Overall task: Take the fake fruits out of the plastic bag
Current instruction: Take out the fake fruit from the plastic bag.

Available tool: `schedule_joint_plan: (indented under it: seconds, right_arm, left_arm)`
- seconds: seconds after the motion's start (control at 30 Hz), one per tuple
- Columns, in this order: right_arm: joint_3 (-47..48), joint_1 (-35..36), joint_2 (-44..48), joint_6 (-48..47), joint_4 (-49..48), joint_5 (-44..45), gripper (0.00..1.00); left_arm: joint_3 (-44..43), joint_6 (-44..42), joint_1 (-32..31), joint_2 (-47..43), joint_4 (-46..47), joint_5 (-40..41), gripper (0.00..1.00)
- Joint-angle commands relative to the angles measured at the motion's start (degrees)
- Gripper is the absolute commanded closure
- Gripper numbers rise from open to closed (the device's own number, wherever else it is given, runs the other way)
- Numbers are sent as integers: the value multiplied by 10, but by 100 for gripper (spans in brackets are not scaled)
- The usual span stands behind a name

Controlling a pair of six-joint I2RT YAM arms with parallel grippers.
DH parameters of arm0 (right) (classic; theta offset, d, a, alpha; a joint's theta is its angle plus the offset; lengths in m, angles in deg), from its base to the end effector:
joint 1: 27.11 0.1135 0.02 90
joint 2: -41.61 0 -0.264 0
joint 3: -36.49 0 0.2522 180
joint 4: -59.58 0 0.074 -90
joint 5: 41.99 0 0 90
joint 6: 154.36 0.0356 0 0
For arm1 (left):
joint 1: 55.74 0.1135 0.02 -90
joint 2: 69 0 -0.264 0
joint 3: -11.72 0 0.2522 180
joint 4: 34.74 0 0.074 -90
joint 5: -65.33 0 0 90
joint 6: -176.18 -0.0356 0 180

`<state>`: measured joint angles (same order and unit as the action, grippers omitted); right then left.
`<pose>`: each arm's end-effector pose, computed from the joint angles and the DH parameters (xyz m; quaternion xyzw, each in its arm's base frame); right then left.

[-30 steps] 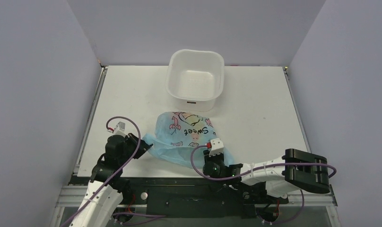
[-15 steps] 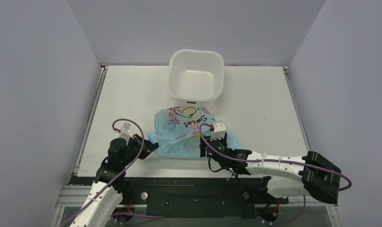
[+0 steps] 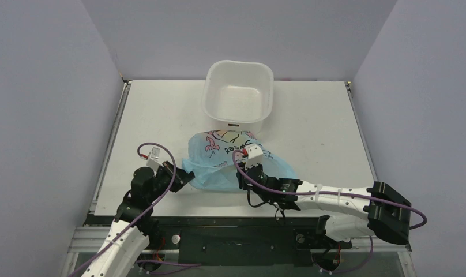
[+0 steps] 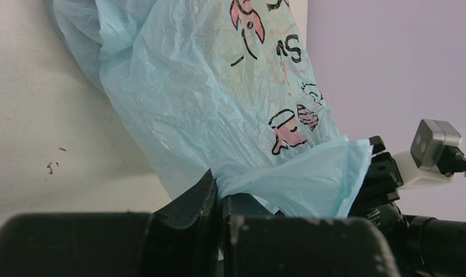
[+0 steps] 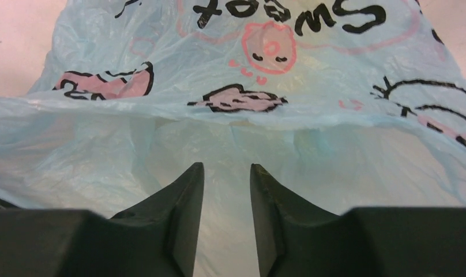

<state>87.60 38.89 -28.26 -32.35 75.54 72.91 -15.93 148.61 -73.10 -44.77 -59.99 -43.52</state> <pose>0.1175 0.2271 0.2197 -0.1572 0.8565 0.2166 0.4413 0.1216 -0.0501 0.1968 -0.2284 0.7898 -0.4586 0.3372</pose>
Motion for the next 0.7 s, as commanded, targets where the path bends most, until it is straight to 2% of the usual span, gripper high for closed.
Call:
schedule_joint_plan:
  seconds: [0.0,0.2,0.37,0.5,0.57,0.67]
  right_arm:
    - [26,-14,-39,-54,-110,28,71]
    - [72,-57,-140,-99,-157,4,66]
    - [121,-79,-209,-141,-160,25,63]
    - [146,-92,-258,-168,-152,41,54]
    - [153,-99,-282,-176,-151,40,44]
    - [158,-103,-305,-181,-147,44,36]
  left_arm:
    - [-10,12,-13,-14,47,10,100]
    - [-16,25,-25,-59,51,27,100]
    - [-47,10,-27,-46,27,21,100]
    - [-62,-4,-27,-47,4,26,100]
    - [-66,-11,-27,-48,-7,27,100]
    - [-65,-18,-28,-48,-15,26,100]
